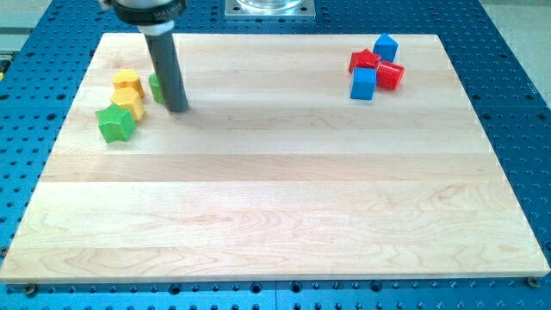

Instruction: Slightly move the green circle to the left

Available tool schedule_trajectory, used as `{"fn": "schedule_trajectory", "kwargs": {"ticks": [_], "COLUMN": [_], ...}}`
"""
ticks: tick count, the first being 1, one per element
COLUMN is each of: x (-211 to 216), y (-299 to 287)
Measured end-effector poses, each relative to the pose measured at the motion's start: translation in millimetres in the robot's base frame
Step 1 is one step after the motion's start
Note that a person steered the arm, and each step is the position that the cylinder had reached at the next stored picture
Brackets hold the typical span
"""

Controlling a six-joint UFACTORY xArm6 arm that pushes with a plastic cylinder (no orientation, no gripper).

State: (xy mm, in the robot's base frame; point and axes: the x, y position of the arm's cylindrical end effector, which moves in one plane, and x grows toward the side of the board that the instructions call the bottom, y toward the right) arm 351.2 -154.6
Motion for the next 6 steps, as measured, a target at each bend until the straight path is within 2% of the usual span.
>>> {"fn": "schedule_trajectory", "kwargs": {"ticks": [1, 3, 6], "x": [-29.4, -70.2, -70.1], "y": [-14.7, 21.8, -40.1]}}
